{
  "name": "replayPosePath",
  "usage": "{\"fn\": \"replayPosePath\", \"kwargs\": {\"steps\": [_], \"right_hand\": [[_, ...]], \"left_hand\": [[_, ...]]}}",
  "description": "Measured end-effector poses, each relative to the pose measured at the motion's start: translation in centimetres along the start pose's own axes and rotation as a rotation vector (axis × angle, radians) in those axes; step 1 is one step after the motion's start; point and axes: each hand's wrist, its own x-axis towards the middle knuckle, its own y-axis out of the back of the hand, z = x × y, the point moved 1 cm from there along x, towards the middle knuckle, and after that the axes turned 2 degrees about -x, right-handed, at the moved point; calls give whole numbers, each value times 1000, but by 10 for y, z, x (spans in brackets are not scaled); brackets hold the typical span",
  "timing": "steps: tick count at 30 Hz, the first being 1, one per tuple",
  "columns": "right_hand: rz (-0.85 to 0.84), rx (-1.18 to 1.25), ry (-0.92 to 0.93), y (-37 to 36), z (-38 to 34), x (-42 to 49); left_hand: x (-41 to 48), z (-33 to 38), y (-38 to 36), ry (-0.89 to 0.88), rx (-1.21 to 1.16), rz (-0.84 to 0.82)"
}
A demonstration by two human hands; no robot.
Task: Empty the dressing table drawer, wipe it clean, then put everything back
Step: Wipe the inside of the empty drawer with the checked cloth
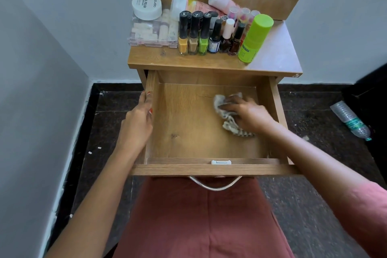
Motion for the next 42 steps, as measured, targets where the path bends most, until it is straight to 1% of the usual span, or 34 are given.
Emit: {"fn": "replayPosePath", "kwargs": {"steps": [3, 6, 9, 13, 15, 19, 22, 26, 29, 31, 33, 36, 39, 41, 42], "right_hand": [[34, 61, -211, -6, 11, 0], [25, 41, -245, -9, -4, 2], [-12, 12, -151, -7, -34, 5], [-110, 42, 113, -9, -86, 5], [-143, 57, 207, -14, -101, 5], [-141, 97, 218, -12, -92, 4], [-109, 128, 130, -5, -61, 3], [-77, 169, -150, -4, -12, -1], [-40, 177, -388, -8, 2, -10], [-37, 176, -450, -12, -1, -14], [-46, 180, -419, -14, -9, -16], [-61, 214, -266, -14, -21, -16], [-73, 267, -105, -13, -33, -18], [-20, 357, -94, -13, -36, -19], [34, 423, -134, -12, -35, -19]], "left_hand": [[0, 0, 0, 2, 13, -2], [1, 0, 0, 7, 18, -4], [0, 1, -1, 3, 26, -3], [-1, 2, 0, 5, 7, 8], [-1, 2, 1, 1, 2, 12], [-2, 1, 0, -6, 4, 10], [-2, 1, 0, -6, 0, 15], [-3, 2, -1, -2, -16, 20], [-3, 3, -1, -7, -7, 21], [-3, 3, -1, -6, 9, 21], [-3, 3, -1, -9, 9, 23], [-2, 2, -3, -31, -5, 24], [-1, 3, -3, -60, 47, 30], [-1, 5, 0, -118, 78, 70], [-1, 8, 1, -150, 91, 105]]}}
